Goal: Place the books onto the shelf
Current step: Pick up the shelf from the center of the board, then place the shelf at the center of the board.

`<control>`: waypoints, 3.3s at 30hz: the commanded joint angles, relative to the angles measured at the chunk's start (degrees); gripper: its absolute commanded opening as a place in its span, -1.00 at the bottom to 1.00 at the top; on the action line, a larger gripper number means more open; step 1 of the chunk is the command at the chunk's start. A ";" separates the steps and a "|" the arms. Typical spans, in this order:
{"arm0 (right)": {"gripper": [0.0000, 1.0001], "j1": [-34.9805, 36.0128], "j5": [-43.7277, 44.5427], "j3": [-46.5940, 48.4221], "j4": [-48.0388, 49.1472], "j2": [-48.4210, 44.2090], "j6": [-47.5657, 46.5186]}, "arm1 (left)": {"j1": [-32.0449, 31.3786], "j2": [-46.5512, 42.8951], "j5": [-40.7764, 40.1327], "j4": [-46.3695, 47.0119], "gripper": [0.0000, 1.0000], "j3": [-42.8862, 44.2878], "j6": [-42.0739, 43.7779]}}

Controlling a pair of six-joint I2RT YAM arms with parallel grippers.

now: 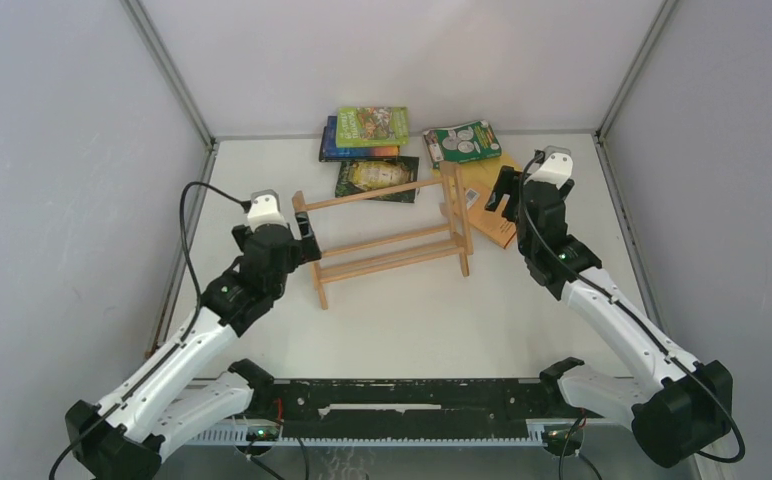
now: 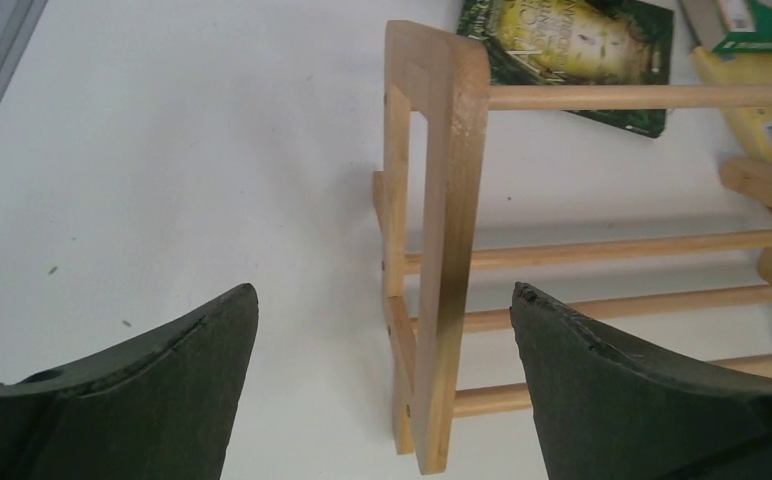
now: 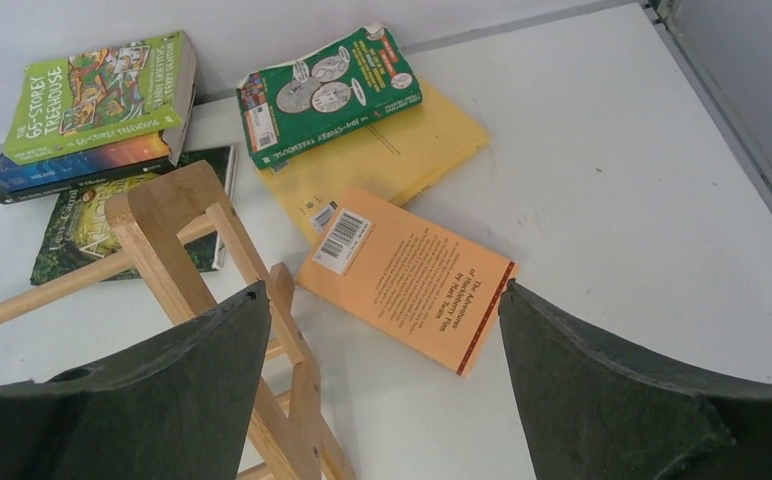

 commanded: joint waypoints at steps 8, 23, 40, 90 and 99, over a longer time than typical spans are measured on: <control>0.73 -0.34 -0.63 2.76 1.14 0.85 1.98 | -0.30 8.37 -7.35 2.37 0.65 3.99 -4.72; 0.44 -0.14 -1.80 2.76 3.04 1.98 1.86 | -0.31 14.56 -11.43 5.22 -0.54 4.92 -11.39; 0.30 3.03 -2.07 8.67 3.04 6.48 -0.70 | 0.13 11.61 -27.16 -12.01 -1.00 11.16 -25.05; 0.50 -0.26 -17.77 41.88 -0.79 41.11 10.88 | 16.07 11.89 -37.34 -8.59 -1.00 17.35 -37.88; 0.60 -3.88 -25.32 57.03 -2.55 55.84 16.67 | 19.39 15.51 -37.69 -8.48 -1.00 18.24 -38.18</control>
